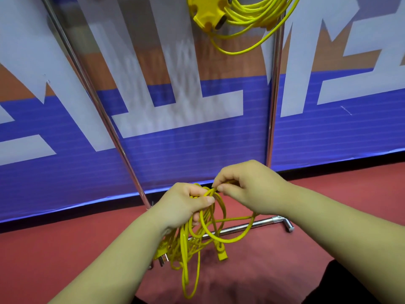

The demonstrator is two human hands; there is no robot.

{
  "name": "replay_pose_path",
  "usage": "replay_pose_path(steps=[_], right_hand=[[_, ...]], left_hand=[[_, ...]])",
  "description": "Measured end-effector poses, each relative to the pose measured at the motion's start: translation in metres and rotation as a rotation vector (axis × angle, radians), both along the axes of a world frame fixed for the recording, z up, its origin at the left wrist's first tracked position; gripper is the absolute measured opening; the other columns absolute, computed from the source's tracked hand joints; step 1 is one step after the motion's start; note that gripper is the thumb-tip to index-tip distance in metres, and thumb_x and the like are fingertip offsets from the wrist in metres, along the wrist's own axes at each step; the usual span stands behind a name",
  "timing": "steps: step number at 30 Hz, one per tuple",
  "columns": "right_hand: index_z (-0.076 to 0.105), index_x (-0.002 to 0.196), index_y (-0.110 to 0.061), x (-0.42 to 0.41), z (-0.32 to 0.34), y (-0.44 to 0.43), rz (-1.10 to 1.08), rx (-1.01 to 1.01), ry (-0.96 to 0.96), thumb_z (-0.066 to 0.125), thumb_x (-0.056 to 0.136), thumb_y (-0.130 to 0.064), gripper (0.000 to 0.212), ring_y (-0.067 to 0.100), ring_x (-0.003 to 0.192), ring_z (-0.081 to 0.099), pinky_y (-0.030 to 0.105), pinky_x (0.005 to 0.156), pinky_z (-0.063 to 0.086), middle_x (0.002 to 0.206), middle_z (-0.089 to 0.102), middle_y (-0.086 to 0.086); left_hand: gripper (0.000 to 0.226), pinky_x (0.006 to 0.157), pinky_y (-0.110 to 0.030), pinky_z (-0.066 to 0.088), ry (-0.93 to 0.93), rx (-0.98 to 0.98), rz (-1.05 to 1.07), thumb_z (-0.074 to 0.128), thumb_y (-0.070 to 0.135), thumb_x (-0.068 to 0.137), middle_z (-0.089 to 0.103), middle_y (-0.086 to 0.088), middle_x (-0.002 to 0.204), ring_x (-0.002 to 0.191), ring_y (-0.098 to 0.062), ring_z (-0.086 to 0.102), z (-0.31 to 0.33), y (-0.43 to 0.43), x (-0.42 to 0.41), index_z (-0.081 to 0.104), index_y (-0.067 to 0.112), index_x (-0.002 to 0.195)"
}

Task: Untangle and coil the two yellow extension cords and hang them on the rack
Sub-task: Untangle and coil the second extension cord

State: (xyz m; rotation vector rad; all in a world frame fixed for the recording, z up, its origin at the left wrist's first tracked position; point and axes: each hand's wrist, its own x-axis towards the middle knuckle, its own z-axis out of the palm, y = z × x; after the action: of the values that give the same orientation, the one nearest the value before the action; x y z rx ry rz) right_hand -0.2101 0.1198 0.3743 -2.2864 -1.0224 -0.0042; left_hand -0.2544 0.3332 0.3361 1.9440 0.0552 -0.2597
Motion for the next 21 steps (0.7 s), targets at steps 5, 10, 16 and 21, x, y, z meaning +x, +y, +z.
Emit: replay_pose_path(steps=[5,10,16,21], right_hand=[[0.074,0.093,-0.025,0.006,0.007,0.005,-0.086,0.449,0.232,0.067,0.093,-0.013,0.014,0.003,0.07,0.066,0.023,0.071,0.055,0.076,0.073,-0.01],[0.071,0.094,-0.018,0.014,0.016,-0.006,-0.113,0.493,0.332,0.064,0.095,-0.01,0.011,0.007,0.063,0.064,0.023,0.067,0.053,0.072,0.072,0.001],[0.064,0.098,-0.027,0.02,0.01,-0.026,-0.054,-0.053,0.264,0.061,0.097,-0.025,0.004,0.003,0.066,0.067,0.025,0.067,0.054,0.074,0.072,-0.002],[0.069,0.1,-0.032,0.003,0.002,0.001,0.007,-0.198,-0.017,0.063,0.093,-0.038,0.011,0.002,0.074,0.056,0.031,0.073,0.051,0.082,0.066,-0.016]], left_hand=[[0.01,0.053,-0.028,0.047,0.039,0.004,-0.042,0.069,0.022,0.095,0.055,-0.005,0.051,0.048,-0.022,0.053,-0.014,-0.007,-0.002,0.077,0.021,0.101],[0.013,0.062,-0.039,0.05,0.065,-0.031,0.0,0.069,0.032,0.094,0.053,-0.007,0.053,0.049,-0.021,0.052,-0.02,0.001,0.004,0.077,0.022,0.098],[0.019,0.057,-0.027,0.048,0.021,0.131,-0.045,0.065,0.029,0.097,0.054,-0.008,0.056,0.052,-0.022,0.053,-0.011,0.007,0.003,0.071,0.014,0.086],[0.021,0.054,-0.022,0.044,-0.045,0.328,-0.144,0.068,0.024,0.094,0.053,0.007,0.049,0.045,-0.013,0.053,-0.016,-0.009,0.005,0.067,0.006,0.083]])
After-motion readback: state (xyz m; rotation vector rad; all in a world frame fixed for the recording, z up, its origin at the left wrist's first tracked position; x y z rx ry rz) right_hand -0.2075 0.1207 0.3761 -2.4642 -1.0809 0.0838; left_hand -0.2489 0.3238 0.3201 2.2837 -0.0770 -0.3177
